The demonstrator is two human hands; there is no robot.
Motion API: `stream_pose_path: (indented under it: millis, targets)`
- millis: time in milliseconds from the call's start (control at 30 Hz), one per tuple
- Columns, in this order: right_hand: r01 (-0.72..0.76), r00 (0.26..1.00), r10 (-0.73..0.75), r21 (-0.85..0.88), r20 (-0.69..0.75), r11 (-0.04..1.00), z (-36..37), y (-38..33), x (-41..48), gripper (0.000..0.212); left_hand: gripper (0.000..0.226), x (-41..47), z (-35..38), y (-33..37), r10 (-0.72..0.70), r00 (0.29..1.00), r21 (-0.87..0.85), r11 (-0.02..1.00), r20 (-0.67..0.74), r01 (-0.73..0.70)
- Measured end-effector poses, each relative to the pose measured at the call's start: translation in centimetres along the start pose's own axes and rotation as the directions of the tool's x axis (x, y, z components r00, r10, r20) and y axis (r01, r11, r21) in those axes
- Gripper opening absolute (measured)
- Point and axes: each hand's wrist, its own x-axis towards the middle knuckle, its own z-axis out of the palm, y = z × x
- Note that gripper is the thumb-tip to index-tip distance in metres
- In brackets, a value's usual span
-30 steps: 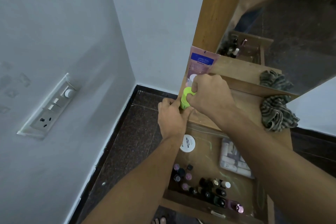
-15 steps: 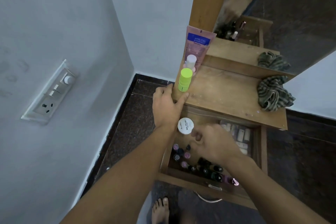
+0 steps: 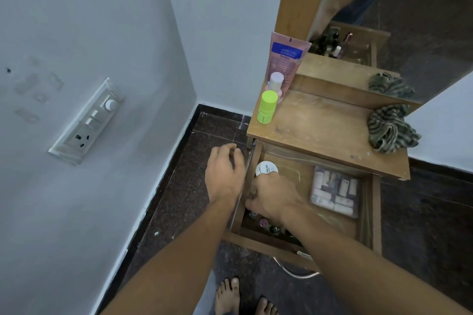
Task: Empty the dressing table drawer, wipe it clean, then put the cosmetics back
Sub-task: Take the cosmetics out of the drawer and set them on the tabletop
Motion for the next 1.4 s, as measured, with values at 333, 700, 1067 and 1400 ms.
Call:
stream_pose_path:
  millis: [333, 700, 1067, 1400]
  targets:
    - [0.024, 0.994, -0.027, -0.027, -0.111, 0.999, -4.1, -0.1, -1.1, 0.017, 0.026, -0.1, 0.0, 0.8, 0.111, 0.994, -0.074, 0.991, -0.003, -0.111]
    - [-0.07, 0.863, 0.161, 0.201, -0.48, 0.977, -16.0, 0.9, 2.9, 0.016, 0.041, 1.3, 1.1, 3.7, 0.27, 0.962, -0.13, 0.953, -0.045, -0.274]
    - [-0.172, 0.874, 0.225, 0.159, -0.43, 0.972, -15.0, 0.3, 6.9, 0.034, 0.038, 4.4, 3.8, 3.9, 0.204, 0.973, -0.079, 0.974, -0.111, -0.214]
    - [-0.144, 0.871, 0.234, 0.232, -0.432, 0.962, -14.2, 1.0, 6.7, 0.027, 0.037, 4.9, 4.2, 3.4, 0.228, 0.966, -0.061, 0.97, -0.118, -0.236]
